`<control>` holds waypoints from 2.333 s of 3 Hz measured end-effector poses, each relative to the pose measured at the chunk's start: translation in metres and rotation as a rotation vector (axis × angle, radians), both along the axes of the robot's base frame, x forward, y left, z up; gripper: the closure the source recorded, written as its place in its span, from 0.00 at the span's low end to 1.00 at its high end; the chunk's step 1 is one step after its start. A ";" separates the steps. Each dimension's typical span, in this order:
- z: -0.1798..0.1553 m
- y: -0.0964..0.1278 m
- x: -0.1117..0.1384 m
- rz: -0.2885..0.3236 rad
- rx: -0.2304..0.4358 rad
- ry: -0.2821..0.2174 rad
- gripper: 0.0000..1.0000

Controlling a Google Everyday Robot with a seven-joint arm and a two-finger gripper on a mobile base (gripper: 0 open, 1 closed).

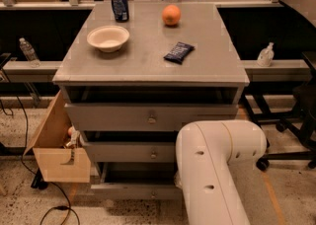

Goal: Open bottom drawer

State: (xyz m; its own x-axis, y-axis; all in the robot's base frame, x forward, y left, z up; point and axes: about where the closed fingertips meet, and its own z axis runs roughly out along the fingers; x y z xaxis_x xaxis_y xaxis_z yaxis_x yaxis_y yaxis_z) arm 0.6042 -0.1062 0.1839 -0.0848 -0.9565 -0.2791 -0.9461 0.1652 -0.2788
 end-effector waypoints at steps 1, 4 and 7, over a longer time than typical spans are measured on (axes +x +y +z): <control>0.000 0.000 0.000 0.000 0.000 0.000 1.00; 0.001 0.000 0.000 0.000 0.000 0.000 0.60; 0.000 0.001 0.006 0.003 0.000 -0.001 0.00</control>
Offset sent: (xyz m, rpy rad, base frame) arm -0.0779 -0.0351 0.0601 0.0922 -0.1027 -0.0782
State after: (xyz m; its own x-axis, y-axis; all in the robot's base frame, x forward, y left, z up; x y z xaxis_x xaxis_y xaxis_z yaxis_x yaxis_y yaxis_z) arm 0.6097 -0.1050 0.1843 -0.0814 -0.9568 -0.2790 -0.9464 0.1620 -0.2795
